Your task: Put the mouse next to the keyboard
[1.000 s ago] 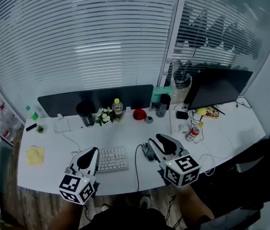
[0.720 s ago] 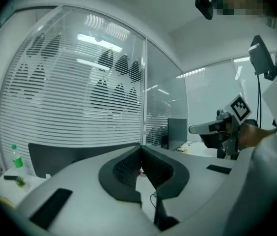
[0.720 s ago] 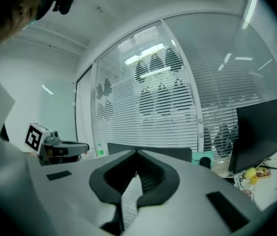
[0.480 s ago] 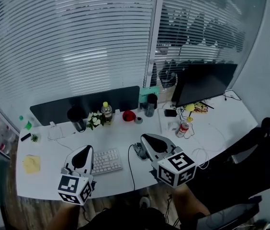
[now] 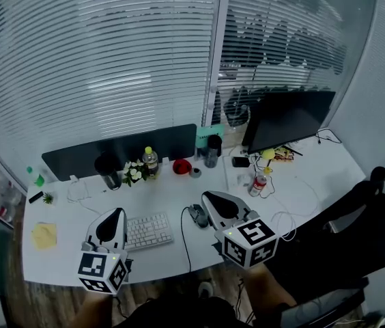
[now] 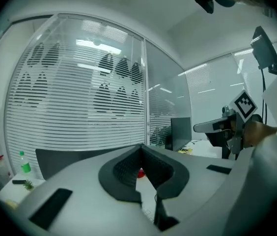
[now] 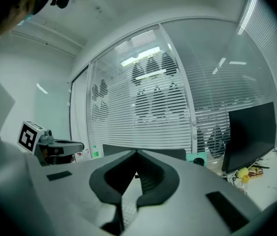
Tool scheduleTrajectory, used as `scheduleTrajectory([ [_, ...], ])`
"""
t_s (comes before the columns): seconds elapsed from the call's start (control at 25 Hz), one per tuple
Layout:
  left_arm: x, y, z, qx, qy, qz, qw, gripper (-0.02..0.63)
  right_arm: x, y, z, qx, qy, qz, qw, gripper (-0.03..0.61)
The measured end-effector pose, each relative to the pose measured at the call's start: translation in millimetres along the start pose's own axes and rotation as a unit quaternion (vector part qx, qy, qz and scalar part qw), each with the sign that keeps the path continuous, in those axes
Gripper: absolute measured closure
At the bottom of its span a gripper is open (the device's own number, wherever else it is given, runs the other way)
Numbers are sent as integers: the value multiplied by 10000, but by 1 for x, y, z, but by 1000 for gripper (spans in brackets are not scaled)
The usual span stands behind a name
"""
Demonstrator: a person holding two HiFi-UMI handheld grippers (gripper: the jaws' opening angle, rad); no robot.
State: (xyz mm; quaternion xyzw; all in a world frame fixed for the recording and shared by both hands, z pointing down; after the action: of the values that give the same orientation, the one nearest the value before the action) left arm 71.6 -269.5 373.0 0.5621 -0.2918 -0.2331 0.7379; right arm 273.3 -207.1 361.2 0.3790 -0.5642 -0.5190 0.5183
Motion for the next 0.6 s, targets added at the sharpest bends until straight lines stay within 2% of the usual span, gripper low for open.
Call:
scheduleTrajectory([
  [0.28,-2,-7,-1,192,-117,-106,9997,586,-3,0,-3,-124,130,16,9998,580],
  [0.6,-2,-3,-8,126,-93,-55,9999,586,-4,2,-5,-119,180,47,9998,580],
])
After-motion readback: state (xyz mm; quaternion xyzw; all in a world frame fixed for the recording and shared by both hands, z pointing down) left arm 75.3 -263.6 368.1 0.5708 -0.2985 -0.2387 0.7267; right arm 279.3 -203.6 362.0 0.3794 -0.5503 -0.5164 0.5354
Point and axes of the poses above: the fingertips, and each gripper's own axes: x forward along the fingers, z to its left, y out of its underside, the point moved 1 cm from there along -x, backward along the fingers, and after that the axes turned 11 degrees about -x, right-handed, at the moved point
